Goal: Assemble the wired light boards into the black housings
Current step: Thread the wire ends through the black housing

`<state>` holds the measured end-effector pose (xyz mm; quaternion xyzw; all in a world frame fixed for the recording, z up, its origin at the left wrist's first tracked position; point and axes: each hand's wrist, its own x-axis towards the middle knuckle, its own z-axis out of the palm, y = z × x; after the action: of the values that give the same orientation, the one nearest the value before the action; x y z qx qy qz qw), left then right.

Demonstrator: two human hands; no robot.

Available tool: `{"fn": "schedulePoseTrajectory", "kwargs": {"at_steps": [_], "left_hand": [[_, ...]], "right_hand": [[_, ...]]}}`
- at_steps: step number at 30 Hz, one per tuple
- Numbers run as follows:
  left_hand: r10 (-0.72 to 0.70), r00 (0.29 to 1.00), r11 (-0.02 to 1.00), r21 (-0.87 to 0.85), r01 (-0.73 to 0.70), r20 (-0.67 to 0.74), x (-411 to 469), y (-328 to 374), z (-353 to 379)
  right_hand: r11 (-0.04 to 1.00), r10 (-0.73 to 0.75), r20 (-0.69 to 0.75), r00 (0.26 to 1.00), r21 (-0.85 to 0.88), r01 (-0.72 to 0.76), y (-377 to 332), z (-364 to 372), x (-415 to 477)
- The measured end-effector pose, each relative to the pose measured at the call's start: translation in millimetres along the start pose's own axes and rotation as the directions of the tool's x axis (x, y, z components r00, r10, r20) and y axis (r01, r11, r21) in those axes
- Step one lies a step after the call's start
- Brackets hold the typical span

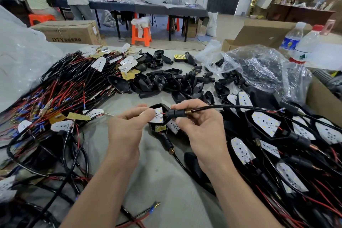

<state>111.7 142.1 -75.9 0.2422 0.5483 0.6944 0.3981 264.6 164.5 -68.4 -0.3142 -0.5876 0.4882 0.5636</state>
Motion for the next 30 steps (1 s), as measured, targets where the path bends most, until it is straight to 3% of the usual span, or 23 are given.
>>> {"fn": "schedulePoseTrajectory", "kwargs": {"at_steps": [2,4,7,9,11,13,16,19,21,22,24,26,30], "left_hand": [[0.045,0.999,0.997,-0.064,-0.046,-0.024,-0.2,-3.1,0.8],[0.06,0.998,0.998,-0.013,-0.06,0.002,3.5,-5.2,-0.3],[-0.131,0.962,0.991,-0.007,0.136,0.238,0.8,0.1,0.7],[-0.194,0.926,0.977,-0.021,0.212,0.322,0.1,1.4,-2.6],[-0.193,0.922,0.973,-0.058,0.225,0.336,3.0,3.2,-7.3],[-0.198,0.932,0.959,-0.138,0.249,0.304,5.8,5.0,-9.8],[-0.216,0.938,0.918,-0.272,0.29,0.269,6.5,7.0,-10.3],[-0.225,0.936,0.908,-0.289,0.303,0.272,9.2,7.7,-11.4],[-0.225,0.922,0.927,-0.221,0.302,0.314,8.6,7.5,-12.5],[-0.221,0.912,0.929,-0.209,0.304,0.345,7.7,7.2,-11.0],[-0.207,0.895,0.916,-0.242,0.319,0.396,4.8,4.1,-10.8],[-0.202,0.87,0.904,-0.255,0.342,0.449,-2.0,4.9,-6.3],[-0.172,0.809,0.888,-0.268,0.375,0.562,-6.3,4.1,-0.7]], "right_hand": [[1.0,-0.002,-0.009,1.0,0.029,0.002,-1.7,-0.9,-0.7],[0.999,-0.006,-0.011,1.0,0.05,0.007,-2.7,-1.7,-0.3],[0.997,0.012,0.031,0.999,0.075,-0.015,-3.2,-0.6,-0.8],[0.995,0.037,0.049,0.998,0.086,-0.041,-3.4,0.2,-0.5],[0.998,0.067,0.039,0.997,0.009,-0.068,-5.2,2.1,-1.0],[0.976,0.099,-0.003,0.995,-0.195,-0.097,-13.7,5.4,-2.0],[0.768,0.072,-0.002,0.997,-0.638,-0.057,-28.0,9.2,-4.8],[0.605,-0.172,0.07,0.983,-0.78,0.161,-55.3,22.9,-19.1],[0.436,-0.386,0.231,0.893,-0.807,0.397,-71.1,31.2,-28.7],[0.318,-0.415,0.345,0.842,-0.812,0.49,-75.7,31.8,-29.9],[0.076,-0.204,0.499,0.842,-0.85,0.522,-83.2,29.4,-25.5],[-0.078,-0.06,0.468,0.882,-0.883,0.464,-93.6,21.9,-20.8],[-0.223,-0.116,0.417,0.901,-0.895,0.386,-112.6,3.9,-16.6]]}}
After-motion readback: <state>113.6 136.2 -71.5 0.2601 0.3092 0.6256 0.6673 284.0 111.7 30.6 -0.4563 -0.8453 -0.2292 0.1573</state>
